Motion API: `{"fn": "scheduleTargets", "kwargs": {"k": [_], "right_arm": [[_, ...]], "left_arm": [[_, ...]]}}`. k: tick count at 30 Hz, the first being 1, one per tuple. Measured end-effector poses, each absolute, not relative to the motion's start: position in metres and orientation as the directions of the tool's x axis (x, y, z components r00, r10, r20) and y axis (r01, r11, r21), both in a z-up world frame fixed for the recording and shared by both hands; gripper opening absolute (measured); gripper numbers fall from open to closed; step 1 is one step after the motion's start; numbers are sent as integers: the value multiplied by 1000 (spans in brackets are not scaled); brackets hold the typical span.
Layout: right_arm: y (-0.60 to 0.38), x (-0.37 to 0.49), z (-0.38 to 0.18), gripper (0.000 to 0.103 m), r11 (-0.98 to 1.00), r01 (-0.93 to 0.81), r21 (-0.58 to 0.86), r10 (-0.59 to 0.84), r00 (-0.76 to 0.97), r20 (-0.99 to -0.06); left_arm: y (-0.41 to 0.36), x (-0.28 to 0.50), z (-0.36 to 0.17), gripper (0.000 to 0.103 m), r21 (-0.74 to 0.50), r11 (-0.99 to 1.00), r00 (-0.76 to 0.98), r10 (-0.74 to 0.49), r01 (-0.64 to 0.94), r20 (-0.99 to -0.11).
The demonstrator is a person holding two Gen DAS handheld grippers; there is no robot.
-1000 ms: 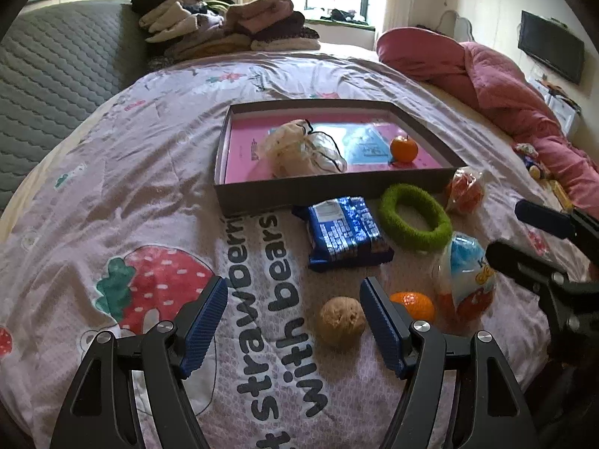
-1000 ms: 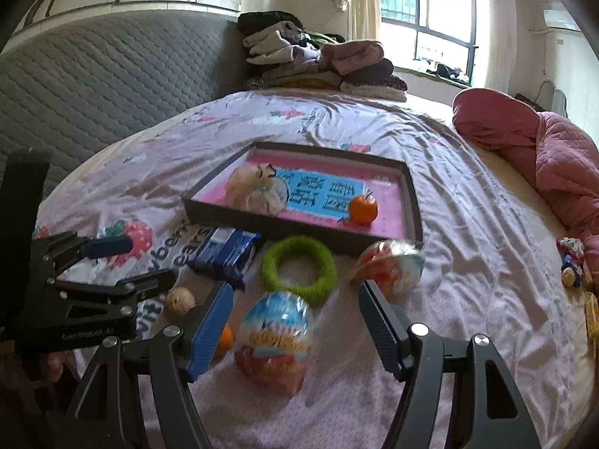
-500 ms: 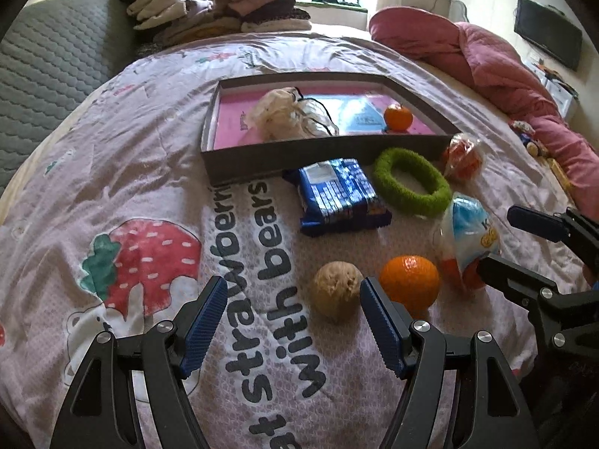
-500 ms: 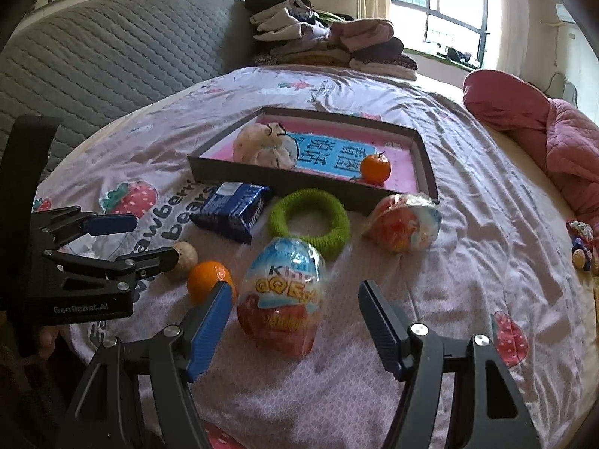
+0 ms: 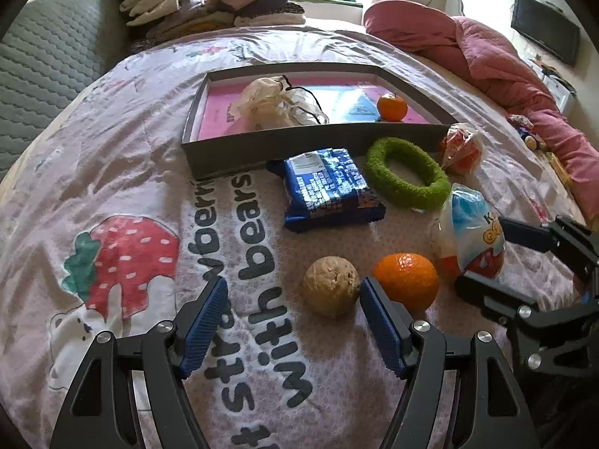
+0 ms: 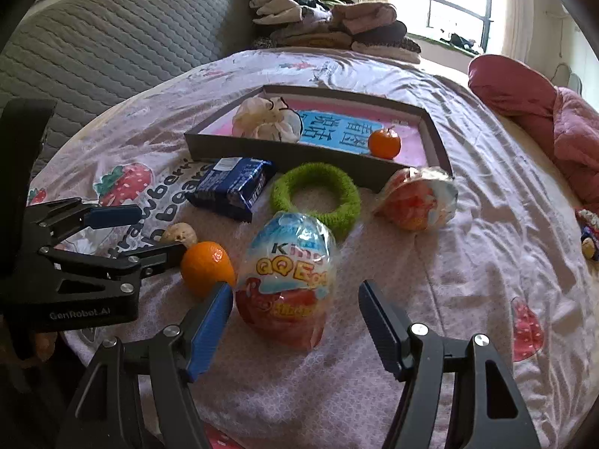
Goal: Organize objects
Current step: 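Grasp the walnut with the left tool while the right tool grasps the Kinder egg, then lift the walnut and Kinder egg and carry both over the tray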
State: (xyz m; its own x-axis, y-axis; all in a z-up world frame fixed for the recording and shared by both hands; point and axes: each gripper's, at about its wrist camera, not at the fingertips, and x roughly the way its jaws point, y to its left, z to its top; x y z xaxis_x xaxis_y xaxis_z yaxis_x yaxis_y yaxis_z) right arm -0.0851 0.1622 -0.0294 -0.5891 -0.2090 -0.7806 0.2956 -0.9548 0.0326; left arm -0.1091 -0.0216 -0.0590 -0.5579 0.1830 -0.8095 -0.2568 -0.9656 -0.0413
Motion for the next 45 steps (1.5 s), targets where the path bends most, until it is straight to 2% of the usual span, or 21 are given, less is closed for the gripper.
{"fn": "scheduleTargets", "kwargs": {"k": [4, 6, 8, 10, 14, 22, 33, 45], "right_arm": [[162, -88, -34, 69, -958, 284, 31, -200, -588, -783], [163, -90, -35, 69, -961, 274, 34, -195, -590, -784], [163, -91, -35, 65, -963, 269, 29, -190, -594, -782], [162, -92, -37, 56, -964, 264, 19, -178, -593, -785], [162, -92, -38, 54, -962, 271, 21, -184, -593, -784], [162, -87, -27, 53, -957, 290, 16, -202, -627, -752], [150, -88, -5, 53, -943, 332, 12, -244, -667, -704], [154, -92, 7, 53, -952, 307, -17, -218, -715, -664]], "left_arm": [[-17, -113, -61, 71, -41, -966, -558, 181, -255, -810], [-14, -116, -63, 59, -44, -965, -552, 184, -258, -814], [-12, -120, -68, 52, -47, -966, -540, 182, -254, -822], [-11, -122, -69, 50, -50, -968, -539, 180, -247, -823], [-9, -123, -68, 34, -58, -966, -538, 190, -254, -821], [-11, -120, -64, 34, -77, -964, -541, 208, -254, -815], [-4, -114, -40, 34, -39, -964, -624, 201, -263, -755], [-5, -121, -24, 34, -52, -973, -662, 193, -226, -724]]}}
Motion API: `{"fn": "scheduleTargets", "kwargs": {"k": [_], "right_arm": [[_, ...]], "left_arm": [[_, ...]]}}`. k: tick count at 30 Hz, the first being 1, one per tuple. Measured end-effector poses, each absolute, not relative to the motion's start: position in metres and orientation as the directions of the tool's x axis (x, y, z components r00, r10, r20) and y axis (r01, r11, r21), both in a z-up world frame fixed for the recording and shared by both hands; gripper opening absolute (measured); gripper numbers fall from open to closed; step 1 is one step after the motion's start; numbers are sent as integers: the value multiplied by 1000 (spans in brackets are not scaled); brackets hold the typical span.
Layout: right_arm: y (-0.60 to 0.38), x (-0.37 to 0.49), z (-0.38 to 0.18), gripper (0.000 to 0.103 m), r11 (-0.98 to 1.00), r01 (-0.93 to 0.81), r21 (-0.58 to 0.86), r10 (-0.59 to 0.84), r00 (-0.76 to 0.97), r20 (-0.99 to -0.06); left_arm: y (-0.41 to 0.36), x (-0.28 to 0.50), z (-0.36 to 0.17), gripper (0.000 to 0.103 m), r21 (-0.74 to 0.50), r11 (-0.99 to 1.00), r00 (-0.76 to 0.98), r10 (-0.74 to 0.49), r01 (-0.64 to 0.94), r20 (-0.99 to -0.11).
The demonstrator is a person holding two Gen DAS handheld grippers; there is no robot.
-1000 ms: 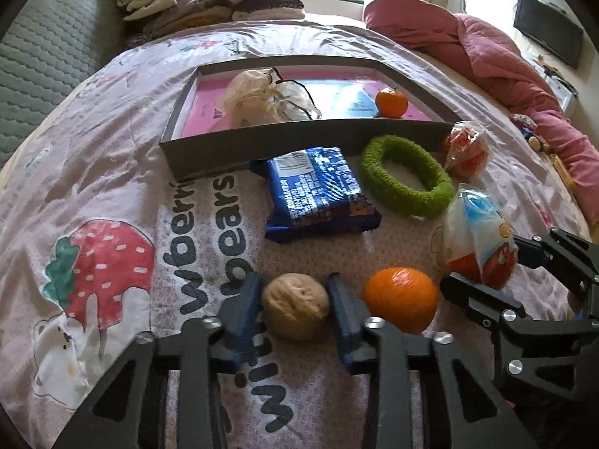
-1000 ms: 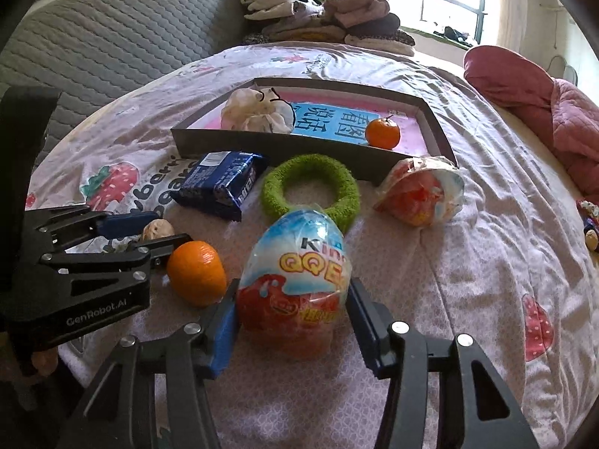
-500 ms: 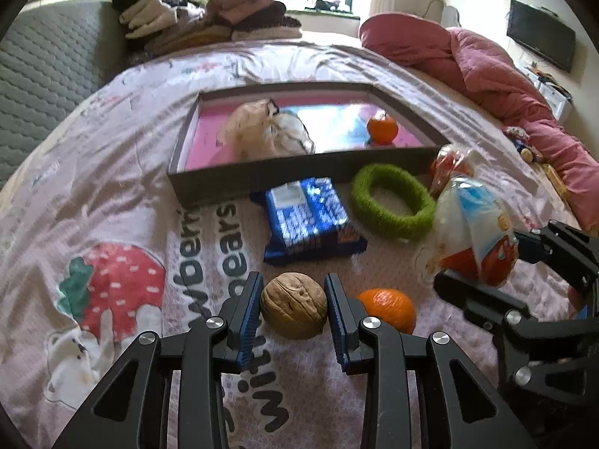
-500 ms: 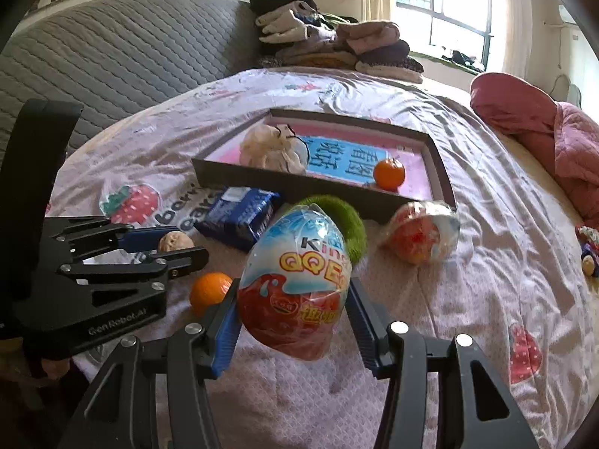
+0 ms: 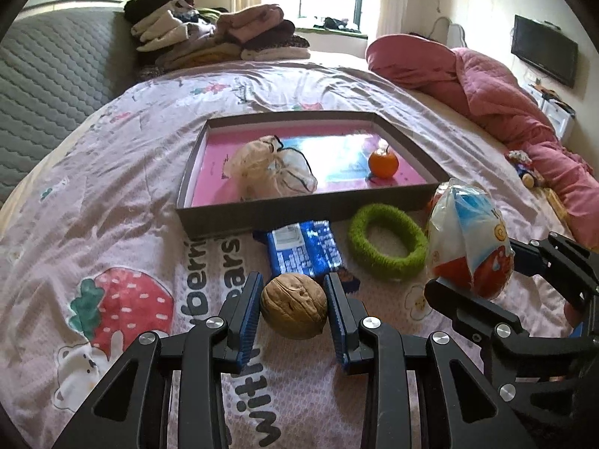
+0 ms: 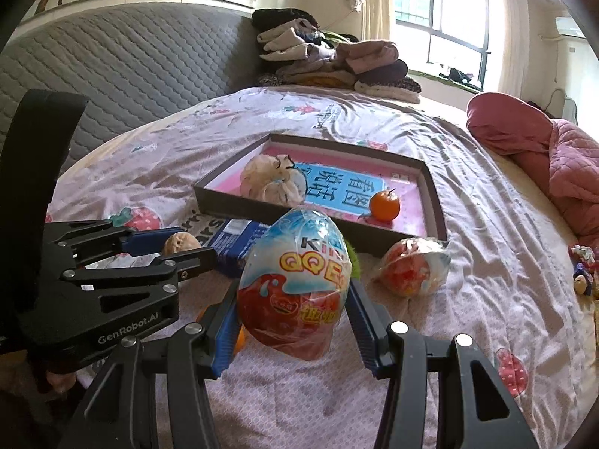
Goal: Organize objects
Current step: 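Lift the walnut and Kinder egg and carry both over the tray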
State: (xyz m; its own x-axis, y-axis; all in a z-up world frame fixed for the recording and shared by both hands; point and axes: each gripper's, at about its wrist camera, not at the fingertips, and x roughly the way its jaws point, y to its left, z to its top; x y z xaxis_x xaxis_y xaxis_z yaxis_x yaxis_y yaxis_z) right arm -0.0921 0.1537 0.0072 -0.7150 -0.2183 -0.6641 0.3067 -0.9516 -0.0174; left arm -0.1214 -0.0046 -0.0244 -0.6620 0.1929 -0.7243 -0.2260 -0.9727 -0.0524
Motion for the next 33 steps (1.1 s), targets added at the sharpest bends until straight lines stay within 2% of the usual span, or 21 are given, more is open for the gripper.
{"fn": "scheduleTargets", "kwargs": {"k": [33], "right_arm": [[172, -121, 33, 53, -970, 235, -57, -161, -804, -573]], "left_arm": [[-15, -155, 5, 34, -35, -989, -745, 133, -146, -653]]}}
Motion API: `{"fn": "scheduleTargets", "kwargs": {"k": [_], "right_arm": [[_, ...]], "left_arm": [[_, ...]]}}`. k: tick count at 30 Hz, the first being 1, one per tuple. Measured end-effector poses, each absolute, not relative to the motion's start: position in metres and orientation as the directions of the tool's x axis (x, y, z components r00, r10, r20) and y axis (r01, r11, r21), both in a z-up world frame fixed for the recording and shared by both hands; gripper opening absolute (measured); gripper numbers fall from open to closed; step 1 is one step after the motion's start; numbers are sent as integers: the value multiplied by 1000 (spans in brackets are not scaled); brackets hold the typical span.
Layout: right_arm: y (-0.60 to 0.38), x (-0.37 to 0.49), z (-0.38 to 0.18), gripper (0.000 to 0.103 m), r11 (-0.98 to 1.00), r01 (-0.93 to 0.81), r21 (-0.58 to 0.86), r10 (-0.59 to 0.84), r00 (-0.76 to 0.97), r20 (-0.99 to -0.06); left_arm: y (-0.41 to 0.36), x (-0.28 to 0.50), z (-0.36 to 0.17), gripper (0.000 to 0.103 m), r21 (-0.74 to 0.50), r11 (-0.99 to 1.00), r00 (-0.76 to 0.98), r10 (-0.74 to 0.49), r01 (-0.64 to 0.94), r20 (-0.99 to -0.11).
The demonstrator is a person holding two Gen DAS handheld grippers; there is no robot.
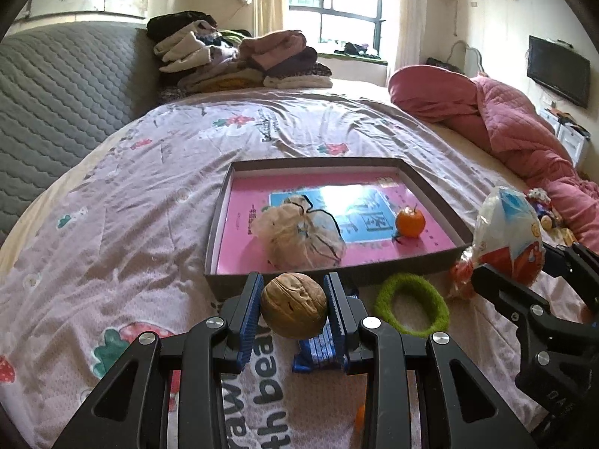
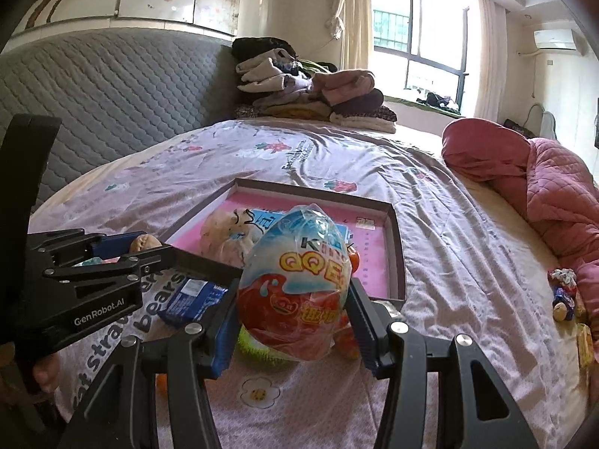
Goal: Organize objects
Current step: 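Lift the walnut and Kinder egg and carry both over the tray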
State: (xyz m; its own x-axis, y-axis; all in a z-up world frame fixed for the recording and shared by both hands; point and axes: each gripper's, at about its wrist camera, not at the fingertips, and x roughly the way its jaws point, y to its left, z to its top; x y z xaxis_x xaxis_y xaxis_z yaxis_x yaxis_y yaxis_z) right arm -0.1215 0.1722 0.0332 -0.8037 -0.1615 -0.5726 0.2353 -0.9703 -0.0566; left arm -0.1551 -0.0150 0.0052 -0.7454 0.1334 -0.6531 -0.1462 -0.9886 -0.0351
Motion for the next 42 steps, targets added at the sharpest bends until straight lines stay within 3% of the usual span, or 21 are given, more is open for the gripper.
{"fn": "scheduleTargets", "kwargs": {"k": [42], "right_arm": [[172, -188, 97, 53, -975, 211, -68, -153, -861, -486]], "left_arm": [[-28, -229, 56, 34, -23, -995, -807, 92, -97, -583]]}}
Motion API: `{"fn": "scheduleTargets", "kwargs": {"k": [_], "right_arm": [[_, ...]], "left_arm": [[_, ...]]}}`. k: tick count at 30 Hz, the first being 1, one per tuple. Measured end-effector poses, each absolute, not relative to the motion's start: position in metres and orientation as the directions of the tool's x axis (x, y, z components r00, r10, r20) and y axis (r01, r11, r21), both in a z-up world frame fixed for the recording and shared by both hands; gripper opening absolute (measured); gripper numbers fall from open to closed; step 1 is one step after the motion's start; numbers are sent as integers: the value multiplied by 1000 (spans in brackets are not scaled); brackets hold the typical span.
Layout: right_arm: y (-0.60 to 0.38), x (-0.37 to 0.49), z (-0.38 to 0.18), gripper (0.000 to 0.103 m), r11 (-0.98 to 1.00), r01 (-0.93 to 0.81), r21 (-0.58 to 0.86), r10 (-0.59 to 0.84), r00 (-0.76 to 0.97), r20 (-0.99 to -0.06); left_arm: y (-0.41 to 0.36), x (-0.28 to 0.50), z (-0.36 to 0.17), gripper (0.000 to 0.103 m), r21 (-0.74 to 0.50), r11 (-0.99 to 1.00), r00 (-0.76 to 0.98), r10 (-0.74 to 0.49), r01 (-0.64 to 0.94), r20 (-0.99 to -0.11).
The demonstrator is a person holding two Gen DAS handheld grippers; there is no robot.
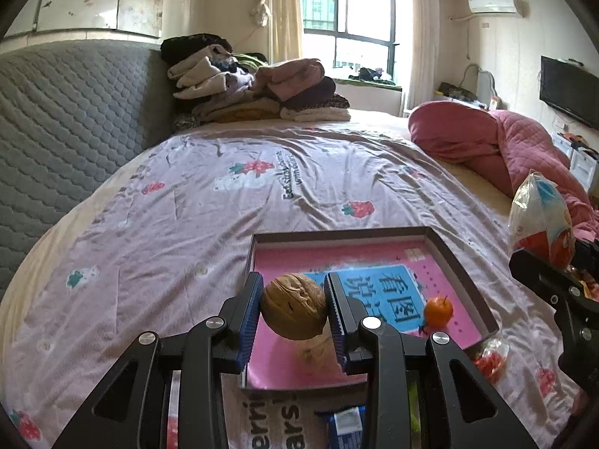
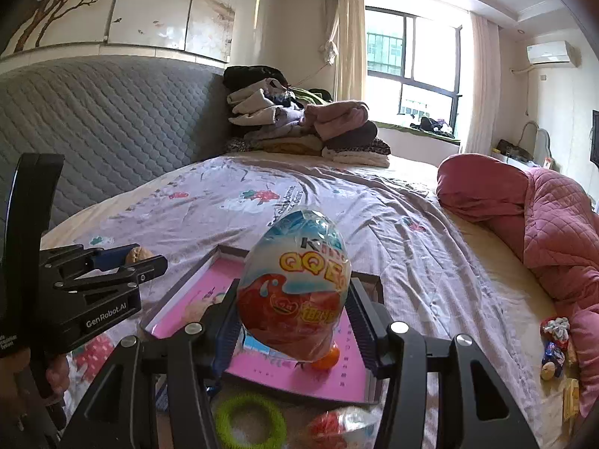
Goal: Organize objects
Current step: 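Lift the walnut and Kinder egg and carry both over the tray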
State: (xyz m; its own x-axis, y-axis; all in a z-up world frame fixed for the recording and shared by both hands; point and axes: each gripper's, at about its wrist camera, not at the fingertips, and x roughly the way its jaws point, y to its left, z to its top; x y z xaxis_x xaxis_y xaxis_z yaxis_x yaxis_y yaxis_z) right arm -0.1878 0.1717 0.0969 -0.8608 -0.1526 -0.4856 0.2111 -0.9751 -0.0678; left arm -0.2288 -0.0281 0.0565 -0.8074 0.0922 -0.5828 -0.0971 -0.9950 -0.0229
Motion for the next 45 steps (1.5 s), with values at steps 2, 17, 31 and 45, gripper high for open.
{"fn": "scheduleTargets", "kwargs": {"k": [2, 17, 31, 45], "right_arm": [[171, -193, 98, 53, -975, 208, -74, -147, -863, -484], [160, -238, 95, 53, -975, 199, -99, -126, -863, -489], [154, -276, 46, 53, -965, 242, -103, -133, -786, -604], [143, -285, 2, 53, -950, 285, -124, -121, -705, -699]], "left_arm": [[-28, -236, 59, 34, -23, -995, -810, 91, -96, -579], [-27, -285, 55, 34, 14, -996, -802, 61, -86, -595], [-21, -337, 15, 34, 16, -994, -735, 67, -105, -675], [-14, -360, -24, 34, 34, -994, -668, 46, -105, -742]]}}
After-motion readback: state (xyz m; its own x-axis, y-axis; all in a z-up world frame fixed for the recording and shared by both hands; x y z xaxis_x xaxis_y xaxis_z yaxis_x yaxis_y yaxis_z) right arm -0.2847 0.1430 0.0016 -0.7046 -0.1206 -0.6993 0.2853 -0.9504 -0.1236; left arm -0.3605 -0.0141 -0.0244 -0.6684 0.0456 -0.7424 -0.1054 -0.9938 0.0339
